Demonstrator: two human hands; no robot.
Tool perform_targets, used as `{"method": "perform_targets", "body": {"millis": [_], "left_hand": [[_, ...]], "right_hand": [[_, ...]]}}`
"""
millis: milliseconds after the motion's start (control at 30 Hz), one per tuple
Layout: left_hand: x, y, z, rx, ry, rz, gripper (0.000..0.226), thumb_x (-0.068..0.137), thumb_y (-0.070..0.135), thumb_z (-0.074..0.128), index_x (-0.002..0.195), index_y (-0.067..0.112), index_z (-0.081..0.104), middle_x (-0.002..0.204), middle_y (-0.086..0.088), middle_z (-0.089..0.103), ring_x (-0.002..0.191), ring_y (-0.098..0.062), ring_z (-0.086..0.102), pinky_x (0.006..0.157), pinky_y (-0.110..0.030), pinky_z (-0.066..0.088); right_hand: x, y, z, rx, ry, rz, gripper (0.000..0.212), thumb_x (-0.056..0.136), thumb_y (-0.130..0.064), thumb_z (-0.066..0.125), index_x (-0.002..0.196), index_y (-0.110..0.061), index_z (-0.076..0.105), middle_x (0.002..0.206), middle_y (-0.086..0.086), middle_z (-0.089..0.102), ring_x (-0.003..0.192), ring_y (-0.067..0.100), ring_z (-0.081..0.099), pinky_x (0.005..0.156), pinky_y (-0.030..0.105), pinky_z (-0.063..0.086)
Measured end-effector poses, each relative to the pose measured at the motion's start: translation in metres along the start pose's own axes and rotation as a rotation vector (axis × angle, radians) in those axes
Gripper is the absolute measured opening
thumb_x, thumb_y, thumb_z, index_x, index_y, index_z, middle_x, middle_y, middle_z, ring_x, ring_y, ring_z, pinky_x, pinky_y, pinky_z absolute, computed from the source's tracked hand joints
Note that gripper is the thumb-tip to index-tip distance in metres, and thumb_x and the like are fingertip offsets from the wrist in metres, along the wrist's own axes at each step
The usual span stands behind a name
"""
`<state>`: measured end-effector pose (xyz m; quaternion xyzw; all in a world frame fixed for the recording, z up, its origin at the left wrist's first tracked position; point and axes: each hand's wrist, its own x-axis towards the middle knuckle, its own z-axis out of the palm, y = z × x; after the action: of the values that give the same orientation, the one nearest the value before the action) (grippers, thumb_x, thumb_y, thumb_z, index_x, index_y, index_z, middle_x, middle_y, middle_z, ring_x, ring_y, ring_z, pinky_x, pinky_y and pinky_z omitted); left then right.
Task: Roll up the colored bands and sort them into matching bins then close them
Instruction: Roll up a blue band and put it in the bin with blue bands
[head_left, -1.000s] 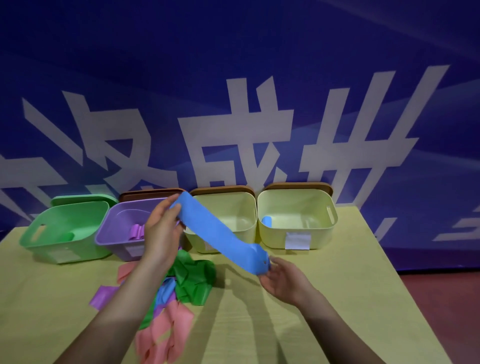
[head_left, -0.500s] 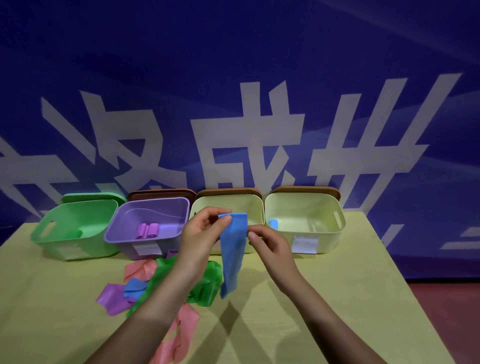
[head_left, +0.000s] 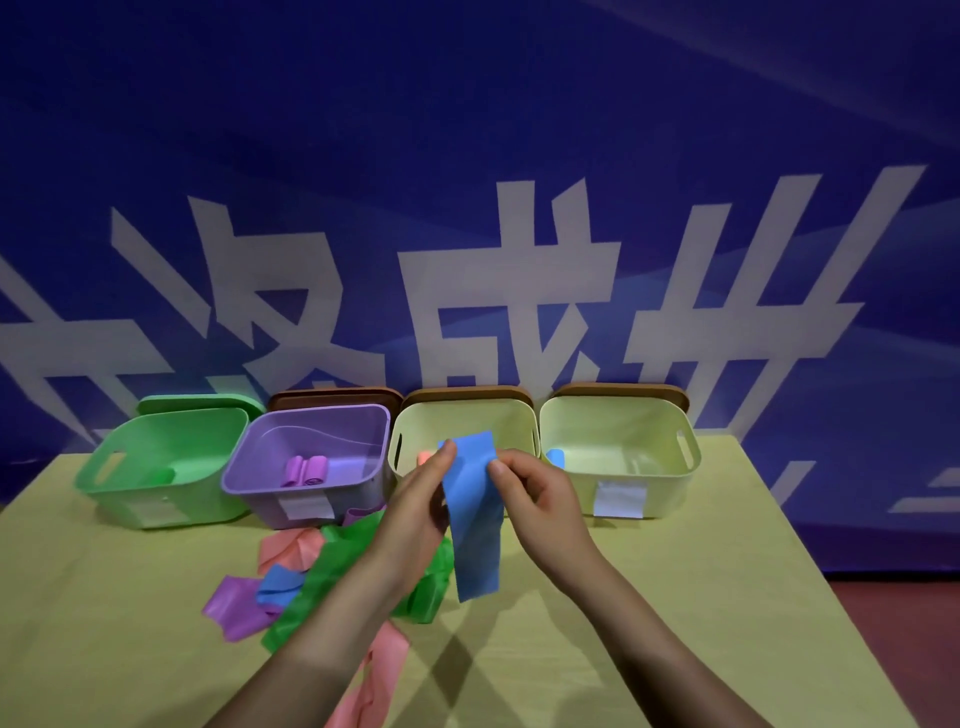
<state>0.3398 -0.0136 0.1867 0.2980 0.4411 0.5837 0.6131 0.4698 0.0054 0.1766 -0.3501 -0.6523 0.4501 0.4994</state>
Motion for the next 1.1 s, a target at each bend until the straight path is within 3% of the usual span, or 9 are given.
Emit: {"method": "perform_targets", "body": {"millis": [133, 233, 367, 567, 633, 733, 867, 1000, 1100], "left_hand": [[0.0, 0.003, 0.009, 0.127, -0.087, 0.063, 0.043, 0.088, 0.042, 0.044, 0.116, 0.017, 0.066, 0.121, -0.006, 0.067, 0.116, -0.018, 0.061, 0.098, -0.034, 0.045], [0.001, 0.008, 0.017, 0.135, -0.046, 0.073, 0.039, 0.099, 0.037, 0.034, 0.114, 0.018, 0.064, 0.115, -0.007, 0.07, 0.107, -0.019, 0.066, 0.09, -0.035, 0.05], [0.004, 0.006, 0.015, 0.116, -0.031, 0.081, 0.039, 0.101, 0.038, 0.032, 0.111, 0.019, 0.066, 0.108, -0.01, 0.072, 0.105, -0.02, 0.066, 0.091, -0.039, 0.05], [0.016, 0.007, 0.005, -0.173, 0.047, 0.086, 0.036, 0.101, 0.041, 0.033, 0.108, 0.021, 0.063, 0.068, 0.001, 0.061, 0.066, -0.015, 0.062, 0.065, -0.027, 0.054], [0.021, 0.009, 0.002, -0.206, 0.065, 0.11, 0.035, 0.102, 0.039, 0.032, 0.111, 0.02, 0.061, 0.065, 0.003, 0.058, 0.062, -0.013, 0.059, 0.062, -0.025, 0.053], [0.027, 0.01, -0.004, -0.294, 0.092, 0.119, 0.033, 0.103, 0.038, 0.032, 0.113, 0.02, 0.058, 0.063, 0.005, 0.055, 0.059, -0.011, 0.055, 0.068, -0.026, 0.05], [0.039, 0.016, -0.027, -0.459, 0.106, 0.092, 0.029, 0.101, 0.039, 0.034, 0.108, 0.026, 0.059, 0.063, 0.009, 0.054, 0.057, -0.008, 0.051, 0.087, -0.031, 0.038], [0.043, 0.024, -0.039, -0.553, 0.149, 0.101, 0.025, 0.102, 0.033, 0.033, 0.104, 0.024, 0.057, 0.056, 0.011, 0.053, 0.045, -0.004, 0.049, 0.054, -0.014, 0.046], [0.052, 0.033, -0.051, -0.588, 0.217, 0.122, 0.023, 0.102, 0.033, 0.034, 0.104, 0.024, 0.056, 0.051, 0.011, 0.052, 0.04, -0.003, 0.047, 0.05, -0.011, 0.044]], "right_hand": [[0.003, 0.001, 0.0, 0.044, -0.077, 0.1, 0.03, 0.093, -0.024, 0.049, 0.063, -0.02, 0.046, 0.057, -0.013, 0.04, 0.058, 0.003, 0.036, 0.056, 0.015, 0.03], [0.002, 0.004, -0.003, 0.213, -0.156, 0.249, 0.023, 0.084, -0.036, 0.057, 0.075, -0.016, 0.064, 0.071, -0.008, 0.061, 0.069, 0.008, 0.055, 0.063, 0.018, 0.042], [-0.005, 0.014, 0.0, 0.22, -0.291, 0.397, 0.039, 0.072, -0.048, 0.067, 0.077, -0.009, 0.065, 0.068, 0.001, 0.062, 0.062, 0.012, 0.056, 0.057, 0.02, 0.042], [-0.007, 0.023, -0.001, 0.478, -0.342, 0.54, 0.021, 0.085, -0.029, 0.063, 0.078, -0.01, 0.068, 0.07, 0.007, 0.066, 0.07, 0.023, 0.066, 0.064, 0.026, 0.049], [-0.006, 0.021, 0.0, 0.494, -0.361, 0.57, 0.025, 0.089, -0.025, 0.058, 0.068, -0.014, 0.067, 0.06, 0.006, 0.063, 0.058, 0.021, 0.066, 0.058, 0.027, 0.051], [-0.002, 0.019, 0.0, 0.427, -0.386, 0.584, 0.028, 0.093, -0.016, 0.057, 0.066, -0.01, 0.055, 0.048, -0.001, 0.056, 0.041, 0.01, 0.053, 0.046, 0.02, 0.044], [0.004, 0.022, -0.004, 0.256, -0.435, 0.572, 0.032, 0.093, -0.009, 0.059, 0.062, -0.017, 0.055, 0.047, -0.009, 0.056, 0.04, 0.003, 0.05, 0.044, 0.015, 0.039], [0.0, 0.034, -0.012, 0.14, -0.466, 0.613, 0.041, 0.089, -0.017, 0.067, 0.05, -0.026, 0.059, 0.048, -0.01, 0.053, 0.041, 0.005, 0.047, 0.045, 0.016, 0.037], [-0.009, 0.046, -0.023, 0.083, -0.451, 0.645, 0.031, 0.083, -0.03, 0.073, 0.059, -0.019, 0.056, 0.053, -0.008, 0.053, 0.047, 0.007, 0.048, 0.052, 0.021, 0.036]]}}
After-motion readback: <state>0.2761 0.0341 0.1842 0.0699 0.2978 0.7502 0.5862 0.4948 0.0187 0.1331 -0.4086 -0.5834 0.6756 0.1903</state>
